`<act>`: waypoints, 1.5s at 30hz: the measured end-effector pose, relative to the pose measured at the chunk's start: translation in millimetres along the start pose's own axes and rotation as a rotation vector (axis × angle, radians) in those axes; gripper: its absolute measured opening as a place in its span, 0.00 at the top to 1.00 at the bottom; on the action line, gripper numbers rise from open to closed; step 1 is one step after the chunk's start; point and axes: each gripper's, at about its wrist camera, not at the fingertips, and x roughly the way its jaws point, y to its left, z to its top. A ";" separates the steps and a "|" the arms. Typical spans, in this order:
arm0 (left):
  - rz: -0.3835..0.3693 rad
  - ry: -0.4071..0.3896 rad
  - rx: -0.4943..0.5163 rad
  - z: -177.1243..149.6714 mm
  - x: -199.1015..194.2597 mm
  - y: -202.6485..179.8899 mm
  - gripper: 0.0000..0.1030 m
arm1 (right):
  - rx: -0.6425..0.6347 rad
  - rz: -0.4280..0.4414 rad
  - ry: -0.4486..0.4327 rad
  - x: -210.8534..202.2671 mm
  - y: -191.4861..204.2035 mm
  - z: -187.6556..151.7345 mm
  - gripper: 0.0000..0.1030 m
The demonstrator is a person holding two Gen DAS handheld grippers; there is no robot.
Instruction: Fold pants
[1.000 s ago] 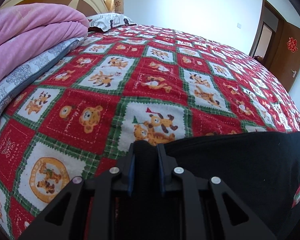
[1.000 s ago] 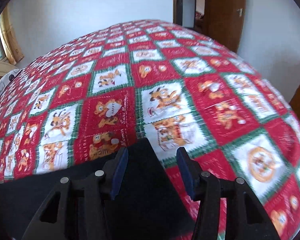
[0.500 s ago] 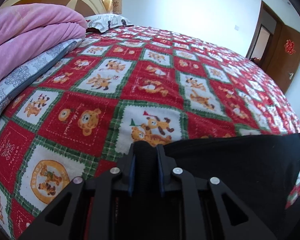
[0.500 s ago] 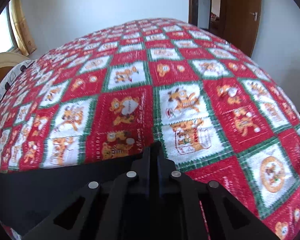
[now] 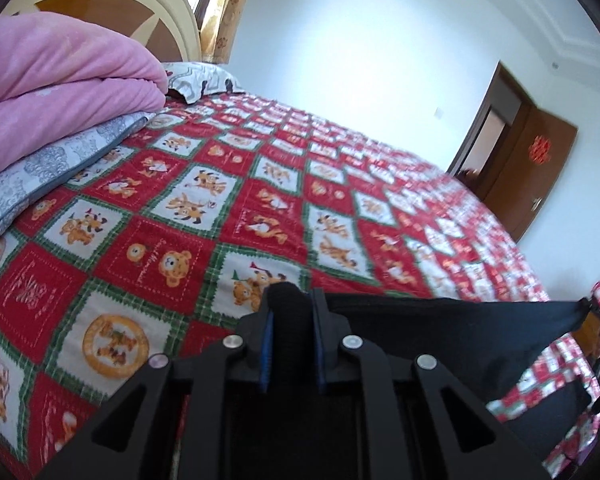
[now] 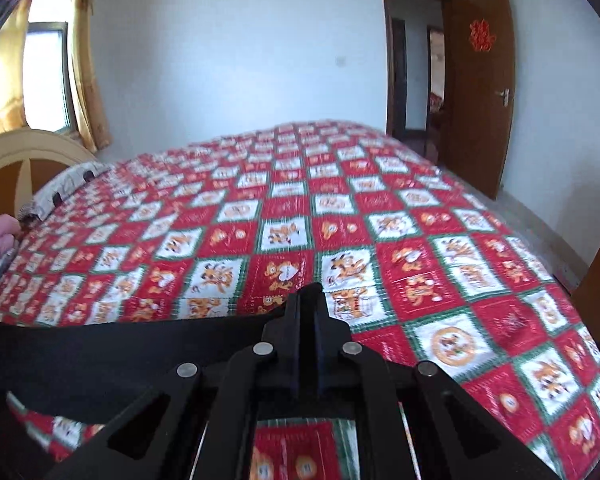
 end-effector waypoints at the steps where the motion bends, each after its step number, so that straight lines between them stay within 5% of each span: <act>1: -0.015 -0.004 -0.007 -2.4 -5.3 0.6 0.84 | 0.002 -0.001 -0.014 -9.7 -2.2 -3.3 0.95; 14: -0.145 -0.052 -0.040 -61.1 -61.4 11.3 0.84 | 0.084 0.013 -0.095 -117.1 -43.9 -96.4 0.95; 22: -0.159 -0.020 -0.032 -99.5 -74.5 26.0 0.84 | 0.159 0.030 -0.059 -136.8 -65.9 -145.6 0.95; 33: -0.129 0.012 0.045 -125.4 -85.0 31.3 0.76 | 0.141 -0.009 0.040 -141.6 -68.9 -168.2 0.94; 36: -0.117 0.006 0.068 -126.3 -87.9 31.3 0.72 | 0.146 -0.015 0.057 -149.6 -68.4 -173.8 0.88; 38: -0.110 0.004 0.071 -126.2 -88.4 31.3 0.70 | 0.138 -0.070 0.061 -157.4 -68.7 -178.1 0.57; 39: -0.106 0.002 0.073 -126.7 -88.7 31.2 0.69 | 0.139 -0.091 0.059 -161.9 -69.5 -180.0 0.51; 42: -0.094 -0.003 0.094 -127.1 -91.2 29.1 0.68 | 0.146 -0.178 0.051 -180.1 -69.3 -183.8 0.49; 45: -0.043 -0.022 0.138 -129.1 -95.3 25.3 0.52 | 0.088 -0.187 -0.002 -206.6 -41.3 -177.2 0.49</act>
